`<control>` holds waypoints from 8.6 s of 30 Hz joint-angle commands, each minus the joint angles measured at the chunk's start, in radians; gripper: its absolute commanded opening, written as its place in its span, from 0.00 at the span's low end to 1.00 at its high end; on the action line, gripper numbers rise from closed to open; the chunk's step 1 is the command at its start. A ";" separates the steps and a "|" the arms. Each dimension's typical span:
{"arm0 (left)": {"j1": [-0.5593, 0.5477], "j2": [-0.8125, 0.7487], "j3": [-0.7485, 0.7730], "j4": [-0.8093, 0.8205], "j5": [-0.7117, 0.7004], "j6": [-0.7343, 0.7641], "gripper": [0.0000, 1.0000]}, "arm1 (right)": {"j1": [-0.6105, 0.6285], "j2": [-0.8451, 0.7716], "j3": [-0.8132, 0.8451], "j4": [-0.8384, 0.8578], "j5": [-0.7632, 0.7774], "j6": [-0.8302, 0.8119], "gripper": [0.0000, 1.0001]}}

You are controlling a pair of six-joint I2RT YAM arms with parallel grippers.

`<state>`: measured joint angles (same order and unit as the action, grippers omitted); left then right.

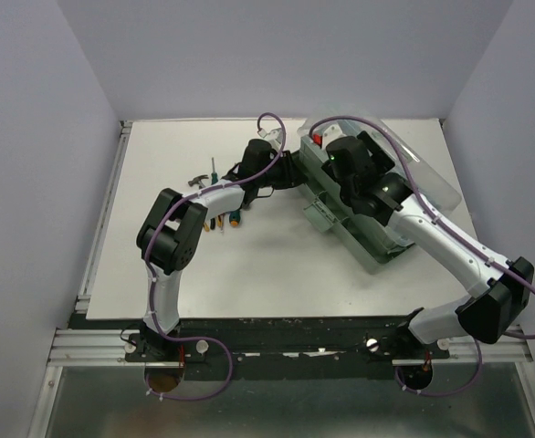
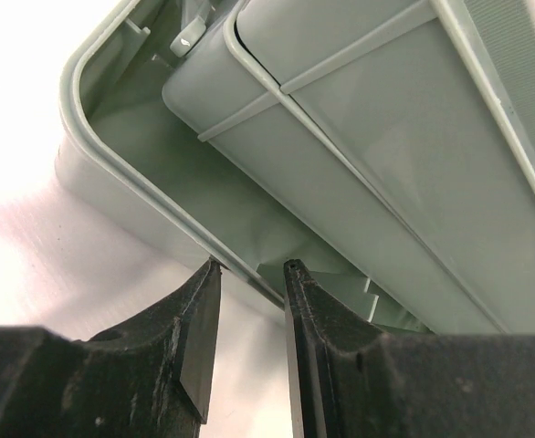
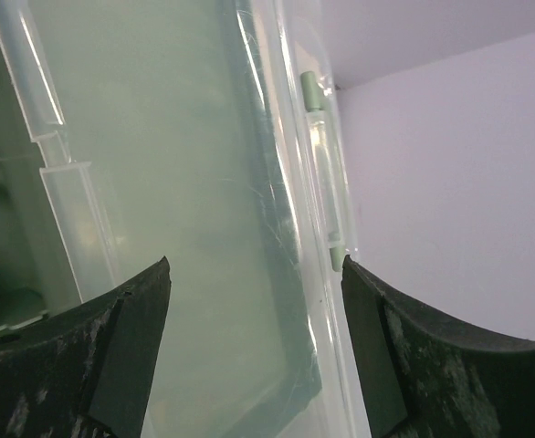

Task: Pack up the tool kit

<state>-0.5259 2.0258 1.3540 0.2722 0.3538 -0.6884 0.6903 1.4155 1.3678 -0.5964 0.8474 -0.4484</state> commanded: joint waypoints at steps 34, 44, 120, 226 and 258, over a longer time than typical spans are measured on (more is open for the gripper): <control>0.020 0.086 0.083 -0.185 -0.007 0.081 0.40 | -0.518 0.080 0.099 0.081 -0.200 -0.018 0.83; 0.021 0.080 0.092 -0.235 -0.059 0.093 0.39 | -0.555 0.137 0.270 0.027 -0.217 -0.027 1.00; 0.406 -0.225 -0.093 -0.927 -0.285 0.566 0.55 | -0.034 -0.139 -0.128 0.072 -0.993 0.671 0.68; 0.372 -0.332 -0.102 -1.036 -0.417 0.593 0.99 | -0.282 0.142 0.175 -0.391 -0.163 0.283 0.64; 0.371 -0.211 -0.076 -1.015 -0.363 0.583 0.00 | -0.282 -0.098 0.074 -0.330 -0.306 0.312 0.64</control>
<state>-0.1562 1.9015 1.3014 -0.7494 -0.0132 -0.0994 0.4118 1.3483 1.4578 -0.9424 0.5789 -0.1547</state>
